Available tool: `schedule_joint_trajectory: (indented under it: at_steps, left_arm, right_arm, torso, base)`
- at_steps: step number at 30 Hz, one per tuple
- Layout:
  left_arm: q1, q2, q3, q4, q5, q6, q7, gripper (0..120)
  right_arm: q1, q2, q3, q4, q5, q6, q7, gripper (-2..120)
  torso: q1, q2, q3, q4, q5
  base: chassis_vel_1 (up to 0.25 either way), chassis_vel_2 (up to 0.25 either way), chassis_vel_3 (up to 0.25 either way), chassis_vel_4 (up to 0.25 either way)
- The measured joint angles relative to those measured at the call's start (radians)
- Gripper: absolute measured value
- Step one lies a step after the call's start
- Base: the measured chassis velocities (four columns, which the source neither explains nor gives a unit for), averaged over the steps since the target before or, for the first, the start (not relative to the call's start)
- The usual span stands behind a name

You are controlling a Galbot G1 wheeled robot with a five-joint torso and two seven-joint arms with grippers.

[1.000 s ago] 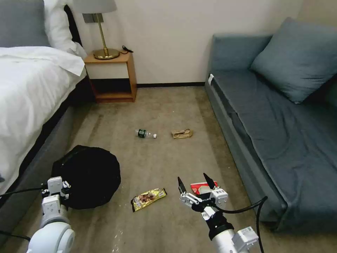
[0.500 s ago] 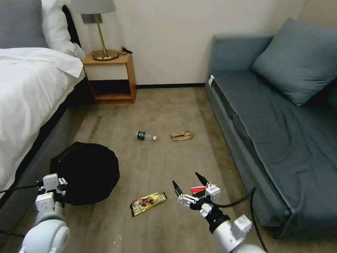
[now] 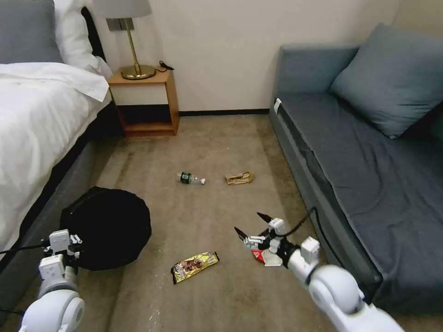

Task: Pick up the trash bin, then pick up the garbage on the floor and place it into the trash bin.

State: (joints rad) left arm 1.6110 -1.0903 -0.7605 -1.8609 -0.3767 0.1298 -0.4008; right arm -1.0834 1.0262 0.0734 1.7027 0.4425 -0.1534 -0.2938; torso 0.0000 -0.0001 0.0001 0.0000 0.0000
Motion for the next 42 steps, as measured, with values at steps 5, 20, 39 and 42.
schedule_joint_trajectory:
  at_steps: [5,20,39,42]
  left_arm:
    - [0.015,0.013,-0.017,0.013,-0.004,-0.008,0.005,2]
    - [0.082,0.049,-0.117,-0.024,-0.045,-0.018,0.022,2]
    - [0.099,0.033,-0.126,-0.055,-0.047,-0.017,0.052,2]
    - [0.103,0.022,-0.126,-0.059,-0.044,-0.022,0.053,2]
  right_arm:
    - [0.264,0.034,-0.229,-0.236,0.0,0.017,-0.043,100]
    - [0.518,0.227,-0.509,-0.605,-0.087,0.037,-0.148,100]
    - [0.391,0.381,-0.538,-0.801,-0.288,0.135,-0.147,100]
    - [0.387,0.394,-0.524,-0.826,-0.303,0.146,-0.146,100]
  torso:
    - [0.0,0.0,0.0,0.0,-0.0001]
    - [0.0,0.0,0.0,0.0001,-0.0003]
    - [0.0,0.0,0.0,0.0,-0.0002]
    - [0.0,0.0,0.0,0.0,0.0]
  base:
    - [0.0,0.0,0.0,0.0]
    - [0.0,0.0,0.0,0.0]
    - [0.0,0.0,0.0,0.0]
    - [0.0,0.0,0.0,0.0]
